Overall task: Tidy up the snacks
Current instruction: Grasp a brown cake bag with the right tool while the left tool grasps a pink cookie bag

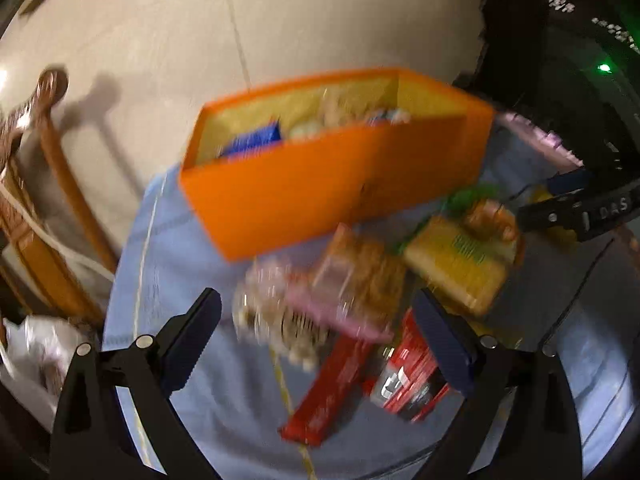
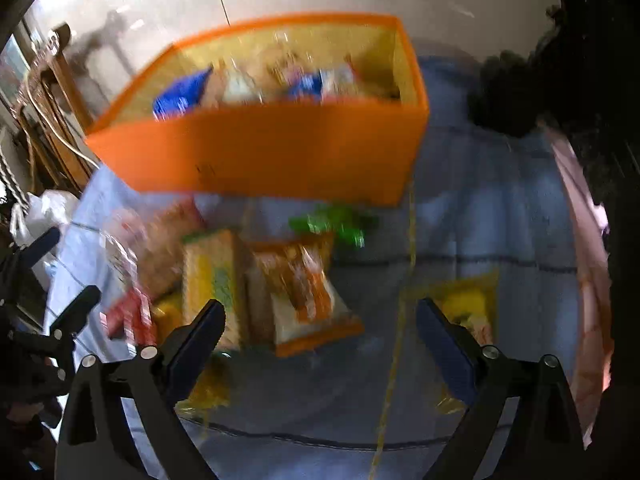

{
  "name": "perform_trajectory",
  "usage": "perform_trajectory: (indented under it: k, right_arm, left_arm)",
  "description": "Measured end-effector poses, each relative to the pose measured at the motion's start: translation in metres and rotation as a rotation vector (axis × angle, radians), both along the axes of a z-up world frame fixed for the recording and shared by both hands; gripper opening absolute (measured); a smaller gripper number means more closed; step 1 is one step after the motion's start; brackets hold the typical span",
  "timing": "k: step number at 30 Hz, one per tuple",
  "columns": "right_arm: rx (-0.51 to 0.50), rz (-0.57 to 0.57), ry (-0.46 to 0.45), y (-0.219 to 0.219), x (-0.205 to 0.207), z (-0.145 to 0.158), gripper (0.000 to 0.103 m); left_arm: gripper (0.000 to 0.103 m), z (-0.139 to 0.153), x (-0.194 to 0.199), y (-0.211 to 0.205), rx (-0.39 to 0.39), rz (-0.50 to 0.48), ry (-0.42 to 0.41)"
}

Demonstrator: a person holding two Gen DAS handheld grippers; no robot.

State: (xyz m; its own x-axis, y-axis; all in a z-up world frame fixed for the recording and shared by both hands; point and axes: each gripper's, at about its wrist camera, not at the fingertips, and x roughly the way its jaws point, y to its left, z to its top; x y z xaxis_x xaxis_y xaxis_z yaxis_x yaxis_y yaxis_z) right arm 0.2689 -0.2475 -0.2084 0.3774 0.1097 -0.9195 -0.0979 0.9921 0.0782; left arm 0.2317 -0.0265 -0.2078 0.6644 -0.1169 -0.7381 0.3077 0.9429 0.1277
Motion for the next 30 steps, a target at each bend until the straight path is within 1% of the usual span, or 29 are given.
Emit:
perform_trajectory:
  k: [2,5,8,11,15,16,18,19,20,21,22,23,24,25,26,27,30]
  right_arm:
    - [-0.030,0.000,0.005,0.004,0.001,-0.011,0.096]
    - [-0.051,0.001,0.012,0.007,0.008,-0.019,0.096]
    - [-0.069,0.002,0.013,0.008,0.017,-0.024,0.096]
    - [-0.078,-0.002,0.032,0.004,0.023,-0.030,0.096]
    - [-0.081,0.019,0.065,0.006,0.031,-0.047,0.097]
    - [-0.077,0.025,0.042,0.007,0.031,-0.047,0.097]
    - [-0.067,0.039,0.019,0.010,0.032,-0.049,0.097]
    - [-0.057,0.035,0.023,0.010,0.033,-0.050,0.097]
    - [-0.029,0.027,0.045,0.007,0.035,-0.052,0.096]
    - [-0.011,0.028,0.056,0.005,0.035,-0.053,0.092]
    - [0.015,0.042,0.062,0.004,0.035,-0.052,0.080]
    - [0.024,0.080,0.054,0.009,0.033,-0.048,0.058]
    - [0.009,0.118,0.038,0.017,0.030,-0.043,0.043]
    - [-0.055,0.164,0.010,0.030,0.024,-0.038,0.040]
    - [-0.061,0.185,0.000,0.036,0.019,-0.036,0.039]
    - [-0.038,0.192,0.006,0.038,0.016,-0.036,0.039]
    - [0.018,0.161,0.011,0.032,0.005,-0.037,0.038]
  left_arm:
    - [0.094,-0.007,0.002,0.003,0.001,0.020,0.009]
    - [0.094,-0.007,0.014,0.003,-0.003,0.034,0.000]
    - [0.094,-0.003,0.032,-0.006,0.002,0.024,-0.023]
    - [0.094,-0.006,0.048,-0.017,0.023,0.009,-0.011]
    - [0.094,-0.027,0.065,-0.038,0.052,-0.018,0.024]
    - [0.094,-0.034,0.067,-0.041,0.063,-0.018,0.044]
    - [0.096,-0.055,0.069,-0.047,0.090,-0.019,0.112]
    - [0.095,-0.056,0.067,-0.048,0.095,-0.026,0.091]
    - [0.093,-0.057,0.066,-0.047,0.086,-0.031,0.085]
    - [0.089,-0.057,0.065,-0.046,0.082,-0.040,0.082]
    - [0.073,-0.056,0.063,-0.045,0.084,-0.051,0.073]
    - [0.058,-0.054,0.062,-0.043,0.079,-0.067,0.067]
    - [0.054,-0.051,0.059,-0.042,0.071,-0.090,0.059]
    - [0.050,-0.049,0.056,-0.040,0.057,-0.100,0.056]
    - [0.048,-0.048,0.053,-0.036,0.040,-0.104,0.052]
    - [0.048,-0.045,0.049,-0.031,0.017,-0.103,0.047]
    - [0.048,-0.040,0.039,-0.013,-0.040,-0.080,0.037]
